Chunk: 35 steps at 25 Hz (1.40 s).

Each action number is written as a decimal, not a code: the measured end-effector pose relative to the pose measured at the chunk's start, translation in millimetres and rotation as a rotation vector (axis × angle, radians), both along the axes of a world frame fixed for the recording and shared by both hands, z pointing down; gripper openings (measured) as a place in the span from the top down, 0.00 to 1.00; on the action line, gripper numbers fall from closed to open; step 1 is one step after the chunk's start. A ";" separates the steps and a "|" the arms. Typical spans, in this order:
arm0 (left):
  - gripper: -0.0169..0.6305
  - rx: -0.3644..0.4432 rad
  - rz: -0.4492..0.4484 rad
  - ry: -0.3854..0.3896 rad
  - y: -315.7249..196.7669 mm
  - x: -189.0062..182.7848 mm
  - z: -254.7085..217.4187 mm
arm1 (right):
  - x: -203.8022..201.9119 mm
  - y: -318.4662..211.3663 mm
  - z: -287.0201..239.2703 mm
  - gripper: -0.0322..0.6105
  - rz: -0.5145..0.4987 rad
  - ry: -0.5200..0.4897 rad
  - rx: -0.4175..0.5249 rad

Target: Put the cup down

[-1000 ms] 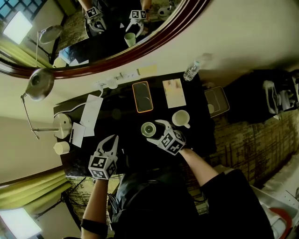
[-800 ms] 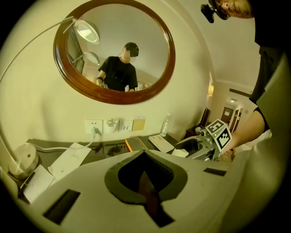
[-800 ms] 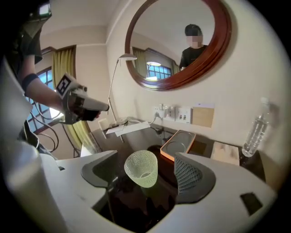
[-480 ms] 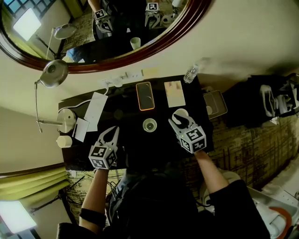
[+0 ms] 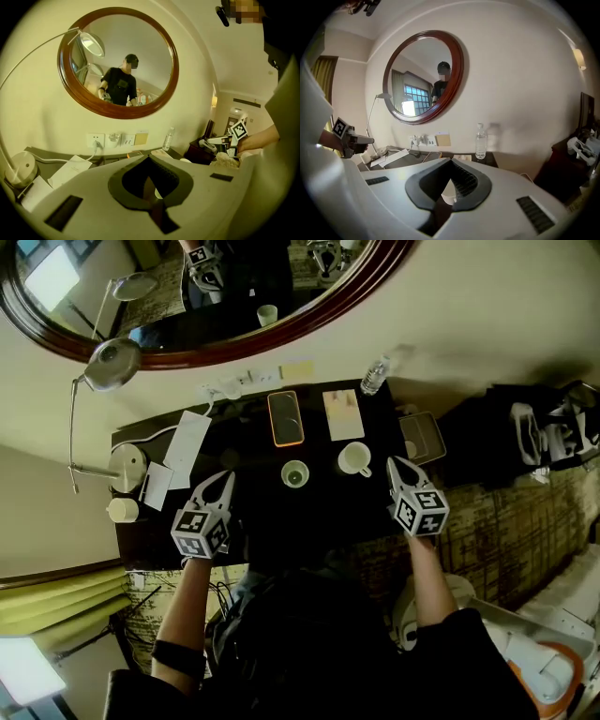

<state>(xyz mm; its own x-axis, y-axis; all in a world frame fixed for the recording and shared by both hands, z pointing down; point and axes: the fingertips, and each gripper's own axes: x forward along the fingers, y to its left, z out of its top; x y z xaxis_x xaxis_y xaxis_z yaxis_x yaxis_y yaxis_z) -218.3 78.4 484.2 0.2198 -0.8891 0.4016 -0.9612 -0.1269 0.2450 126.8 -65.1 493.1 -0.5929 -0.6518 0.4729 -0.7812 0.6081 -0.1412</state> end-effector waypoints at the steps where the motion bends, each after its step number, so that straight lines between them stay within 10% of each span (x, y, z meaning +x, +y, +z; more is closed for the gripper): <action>1: 0.97 0.003 0.001 0.002 0.4 -0.3 -0.4 | 4.4 1.1 0.6 0.95 0.013 -0.004 -0.004; 18: 0.97 0.003 0.003 0.051 3.0 4.4 1.3 | 11.6 18.1 19.2 0.95 0.032 -0.030 -0.052; 21: 0.92 -0.036 0.090 -0.002 -3.3 24.8 5.7 | 8.7 20.3 22.9 0.95 0.026 -0.037 -0.063; 29: 0.29 -0.273 0.520 -0.260 -14.5 103.7 45.1 | 2.2 34.8 38.0 0.95 -0.029 -0.025 -0.100; 35: 0.22 -0.357 0.757 -0.444 -33.7 130.8 95.7 | -6.9 54.3 60.0 0.95 -0.112 0.026 -0.144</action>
